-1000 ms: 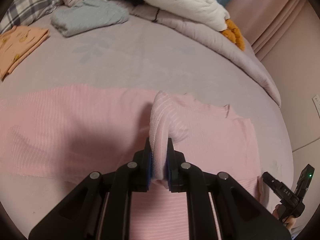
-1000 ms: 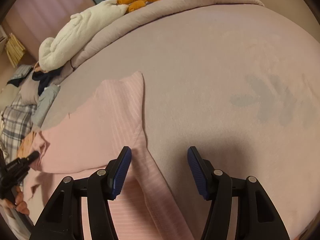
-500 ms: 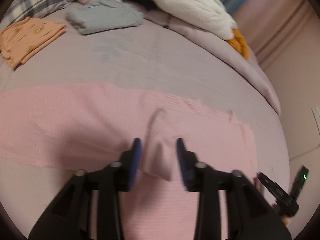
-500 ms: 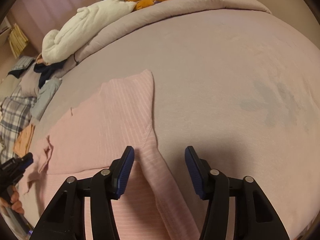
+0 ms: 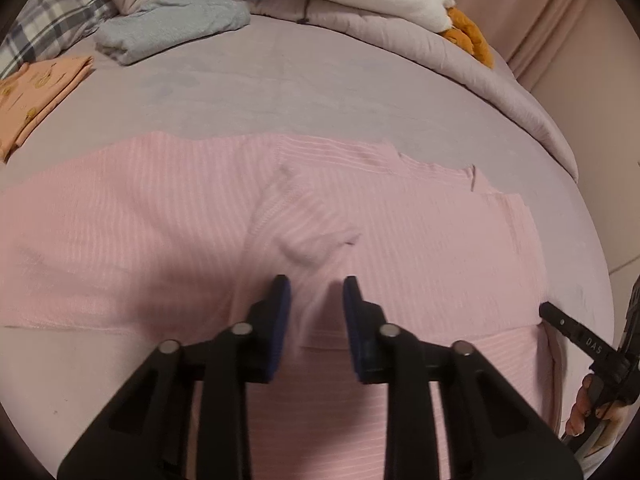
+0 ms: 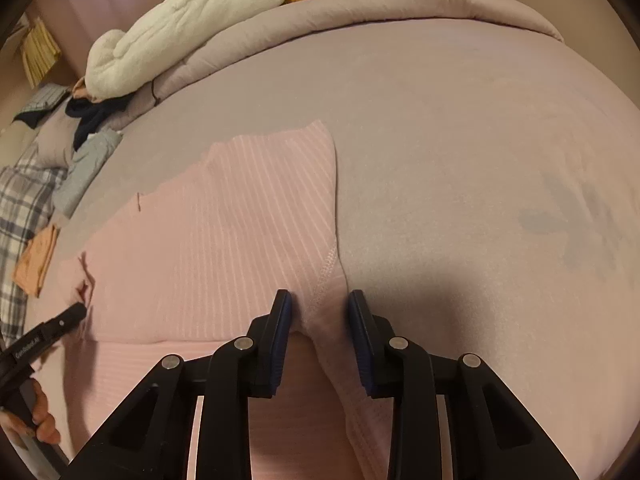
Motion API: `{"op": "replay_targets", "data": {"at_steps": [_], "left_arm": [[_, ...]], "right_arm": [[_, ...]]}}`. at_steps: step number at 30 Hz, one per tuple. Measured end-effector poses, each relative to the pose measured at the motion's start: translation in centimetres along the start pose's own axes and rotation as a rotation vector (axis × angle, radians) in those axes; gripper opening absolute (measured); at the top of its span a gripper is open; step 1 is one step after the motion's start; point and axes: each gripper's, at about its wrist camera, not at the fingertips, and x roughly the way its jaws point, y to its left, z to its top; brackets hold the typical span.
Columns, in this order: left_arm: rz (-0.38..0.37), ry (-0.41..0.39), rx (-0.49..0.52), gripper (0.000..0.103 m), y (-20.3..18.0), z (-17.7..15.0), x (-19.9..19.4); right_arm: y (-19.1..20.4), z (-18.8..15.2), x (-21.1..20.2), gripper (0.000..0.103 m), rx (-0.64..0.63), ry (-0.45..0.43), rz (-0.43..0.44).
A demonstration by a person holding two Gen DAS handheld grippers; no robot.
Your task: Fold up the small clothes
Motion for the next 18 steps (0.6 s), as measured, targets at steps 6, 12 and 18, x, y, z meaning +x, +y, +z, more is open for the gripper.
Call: {"op": "replay_targets", "data": {"at_steps": [6,12,18], "left_arm": [[0.017,-0.011,-0.057,0.012,2.3,0.5,-0.7],[0.022,-0.041,-0.142,0.011,5.0,0.9,-1.6],[0.028,-0.029,-0.219,0.006,7.8,0.3,-1.7]], "right_arm": [[0.0,0.0,0.0,0.029,-0.006,0.0,-0.011],[0.4,0.0,-0.1,0.018,-0.015,0.008,-0.021],[0.3,0.0,-0.3,0.008,-0.017,-0.006,-0.025]]}}
